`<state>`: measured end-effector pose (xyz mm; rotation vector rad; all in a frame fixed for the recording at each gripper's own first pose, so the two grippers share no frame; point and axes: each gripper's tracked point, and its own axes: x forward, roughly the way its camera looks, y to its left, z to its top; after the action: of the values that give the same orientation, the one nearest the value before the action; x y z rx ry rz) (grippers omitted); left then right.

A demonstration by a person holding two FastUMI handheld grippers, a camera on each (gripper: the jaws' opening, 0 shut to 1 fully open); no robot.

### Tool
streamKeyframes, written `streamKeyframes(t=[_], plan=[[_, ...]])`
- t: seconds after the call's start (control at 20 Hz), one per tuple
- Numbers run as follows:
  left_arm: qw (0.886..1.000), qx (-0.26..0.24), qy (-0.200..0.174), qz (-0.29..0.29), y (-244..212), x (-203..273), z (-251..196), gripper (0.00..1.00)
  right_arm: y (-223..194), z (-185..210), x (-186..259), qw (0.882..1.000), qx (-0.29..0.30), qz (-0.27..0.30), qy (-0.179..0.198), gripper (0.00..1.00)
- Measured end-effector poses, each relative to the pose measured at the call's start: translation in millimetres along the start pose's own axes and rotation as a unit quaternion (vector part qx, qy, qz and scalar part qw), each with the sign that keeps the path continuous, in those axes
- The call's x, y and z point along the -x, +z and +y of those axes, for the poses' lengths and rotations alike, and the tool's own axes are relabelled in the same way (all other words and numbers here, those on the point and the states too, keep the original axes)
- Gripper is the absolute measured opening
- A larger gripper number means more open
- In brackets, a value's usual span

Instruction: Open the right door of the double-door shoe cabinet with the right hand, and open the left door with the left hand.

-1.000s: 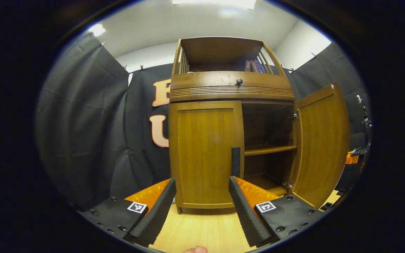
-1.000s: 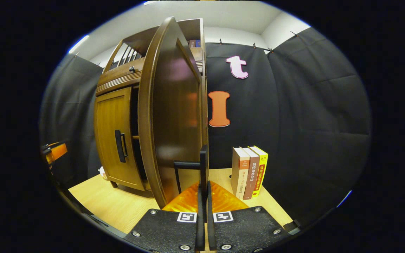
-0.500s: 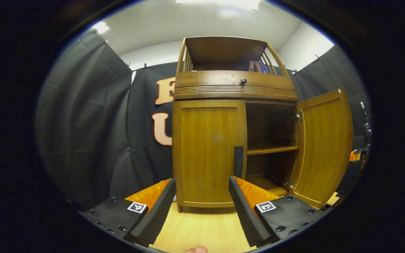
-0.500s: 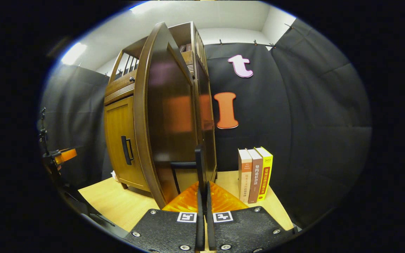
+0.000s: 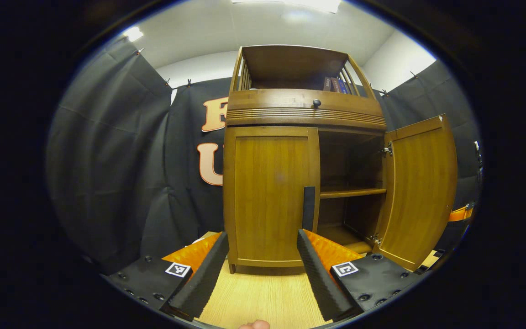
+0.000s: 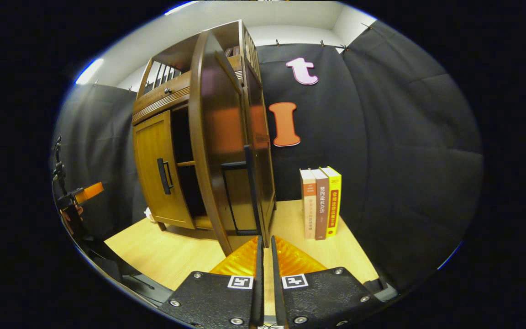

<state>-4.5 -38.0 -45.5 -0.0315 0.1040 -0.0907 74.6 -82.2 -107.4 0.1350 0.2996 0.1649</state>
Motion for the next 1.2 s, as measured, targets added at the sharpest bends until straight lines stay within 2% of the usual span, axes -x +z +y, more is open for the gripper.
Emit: streamKeyframes(t=[0.2, 0.35, 0.5, 0.55, 0.6, 0.7, 0.8, 0.9, 1.1, 1.2], plan=[[1.000, 0.003, -0.007, -0.002, 1.4, -1.2, -4.2, 0.94, 33.7, 26.5, 28.0, 0.998, 0.003, -0.049, -0.028, 0.08], [1.000, 0.004, -0.017, 0.000, 0.9, -5.7, -17.2, 0.96, 58.7, 52.4, 26.4, 0.996, 0.017, -0.078, -0.032, 0.08], [1.000, 0.005, -0.021, 0.002, -1.3, -3.4, -20.5, 0.94, 70.2, 87.8, 7.9, 0.996, -0.001, -0.092, -0.005, 0.08], [1.000, 0.008, -0.022, 0.004, -1.5, -2.9, -22.1, 0.96, 69.4, 96.9, 0.2, 0.995, -0.008, -0.095, 0.005, 0.14], [1.000, 0.011, -0.023, 0.005, -1.4, -2.1, -23.5, 0.94, 68.6, 98.4, -7.3, 0.995, -0.010, -0.097, 0.007, 0.14], [1.000, 0.013, -0.021, 0.004, -0.2, -0.5, -23.5, 0.96, 67.4, 94.9, -15.3, 0.995, -0.005, -0.099, -0.005, 0.15], [1.000, 0.012, -0.018, 0.008, -3.0, 1.1, -23.8, 0.94, 62.6, 101.7, -18.8, 0.996, -0.006, -0.094, 0.006, 0.21], [1.000, 0.009, -0.015, 0.013, -6.9, 1.6, -23.2, 0.94, 55.5, 99.1, -18.8, 0.997, -0.006, -0.083, 0.005, 0.28], [1.000, 0.000, -0.017, 0.017, -7.3, -2.3, -26.2, 0.96, 55.3, 113.4, -18.0, 0.996, 0.000, -0.087, 0.023, 0.76], [1.000, 0.004, -0.025, 0.017, -4.8, -8.3, -31.8, 0.96, 49.2, 117.8, -17.7, 0.996, 0.023, -0.079, 0.021, 0.91]])
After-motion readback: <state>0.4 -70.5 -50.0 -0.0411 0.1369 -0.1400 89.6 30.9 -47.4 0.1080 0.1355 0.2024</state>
